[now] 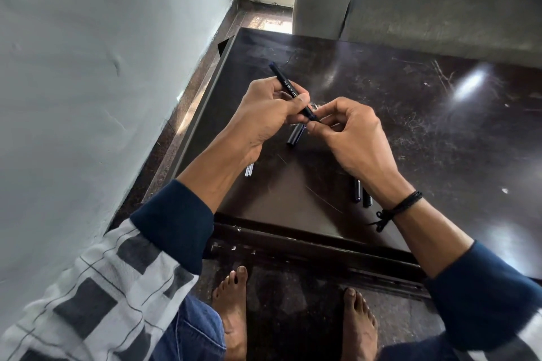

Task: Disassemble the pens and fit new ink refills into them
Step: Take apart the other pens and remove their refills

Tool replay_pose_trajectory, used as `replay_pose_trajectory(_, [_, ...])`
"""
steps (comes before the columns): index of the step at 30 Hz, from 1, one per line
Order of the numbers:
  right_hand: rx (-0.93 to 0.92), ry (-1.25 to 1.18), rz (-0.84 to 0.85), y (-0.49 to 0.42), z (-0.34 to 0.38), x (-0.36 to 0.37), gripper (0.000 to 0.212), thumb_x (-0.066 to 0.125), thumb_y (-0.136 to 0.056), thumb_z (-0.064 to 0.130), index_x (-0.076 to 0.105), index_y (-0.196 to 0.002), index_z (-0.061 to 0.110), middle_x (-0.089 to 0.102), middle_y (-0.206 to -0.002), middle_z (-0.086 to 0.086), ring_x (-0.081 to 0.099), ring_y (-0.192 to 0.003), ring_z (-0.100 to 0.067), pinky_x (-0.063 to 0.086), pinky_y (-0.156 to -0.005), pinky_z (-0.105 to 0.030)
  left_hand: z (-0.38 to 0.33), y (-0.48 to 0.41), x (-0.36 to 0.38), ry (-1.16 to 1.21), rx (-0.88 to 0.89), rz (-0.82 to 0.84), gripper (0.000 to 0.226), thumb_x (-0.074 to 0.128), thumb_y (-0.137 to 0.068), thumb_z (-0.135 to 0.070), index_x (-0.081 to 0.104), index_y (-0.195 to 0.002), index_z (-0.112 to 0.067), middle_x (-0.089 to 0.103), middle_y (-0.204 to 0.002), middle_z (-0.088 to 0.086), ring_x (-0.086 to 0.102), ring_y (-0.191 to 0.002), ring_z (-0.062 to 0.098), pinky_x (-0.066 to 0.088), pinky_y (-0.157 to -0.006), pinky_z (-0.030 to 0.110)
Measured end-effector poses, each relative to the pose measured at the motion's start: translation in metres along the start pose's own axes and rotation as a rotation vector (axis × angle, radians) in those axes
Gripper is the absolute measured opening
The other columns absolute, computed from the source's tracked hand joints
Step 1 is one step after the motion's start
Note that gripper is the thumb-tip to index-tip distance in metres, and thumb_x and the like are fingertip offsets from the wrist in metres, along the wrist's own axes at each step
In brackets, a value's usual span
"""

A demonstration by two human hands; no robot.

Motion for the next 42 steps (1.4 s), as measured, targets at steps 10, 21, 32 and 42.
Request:
replay_pose_trajectory(10, [0.024, -0.043, 0.036, 0.0016, 0.0012, -0.0001, 0.011, 0.075, -0.092, 0.039, 0.068, -0.096, 0.031, 0.077, -0.078, 0.014, 0.072, -0.074, -0.003, 0.059, -0.075, -0.035, 0.0002, 0.0012, 0.0012, 0.051, -0.016, 0.016, 0.007, 0.066, -0.095, -0.003, 0.068, -0.101, 0.000, 0.070, -0.089, 0.015, 0.071, -0.085, 0.020, 0.062, -0.082, 0.031])
replay_pose_trajectory(21, [0.041, -0.018, -0.003, -0.0003, -0.0010, 0.0000, 0.008, 0.077, -0.091, 0.029, 0.071, -0.086, 0.026, 0.076, -0.079, 0.004, 0.071, -0.074, -0.010, 0.056, -0.067, -0.029, -0.0033, 0.0013, -0.0016, 0.051, -0.012, -0.017, 0.004, 0.064, -0.095, -0.001, 0.068, -0.098, -0.001, 0.068, -0.088, 0.014, 0.068, -0.078, 0.018, 0.062, -0.079, 0.026])
replay_pose_trajectory(32, [0.009, -0.017, -0.021, 0.0000, 0.0002, -0.0009, 0.011, 0.080, -0.088, 0.030, 0.069, -0.088, 0.030, 0.074, -0.078, 0.007, 0.064, -0.065, 0.002, 0.045, -0.058, -0.014, -0.0027, 0.0006, -0.0024, 0.049, -0.011, -0.033, 0.006, 0.065, -0.095, 0.000, 0.069, -0.099, 0.001, 0.068, -0.088, 0.014, 0.070, -0.077, 0.016, 0.061, -0.080, 0.027])
replay_pose_trajectory(42, [-0.002, -0.010, -0.008, 0.0004, 0.0010, -0.0017, 0.019, 0.081, -0.086, 0.039, 0.070, -0.099, 0.030, 0.072, -0.078, 0.008, 0.061, -0.063, 0.003, 0.045, -0.058, -0.014, -0.0001, -0.0012, -0.0036, 0.071, -0.004, -0.034, 0.005, 0.065, -0.094, 0.001, 0.069, -0.094, -0.002, 0.072, -0.081, 0.008, 0.072, -0.073, 0.013, 0.062, -0.077, 0.026])
Point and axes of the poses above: each hand's wrist, its own y-axis away from the middle knuckle, its own x-axis out of the palm, z = x × y, the point moved 2 cm from there along -y, towards the middle knuckle
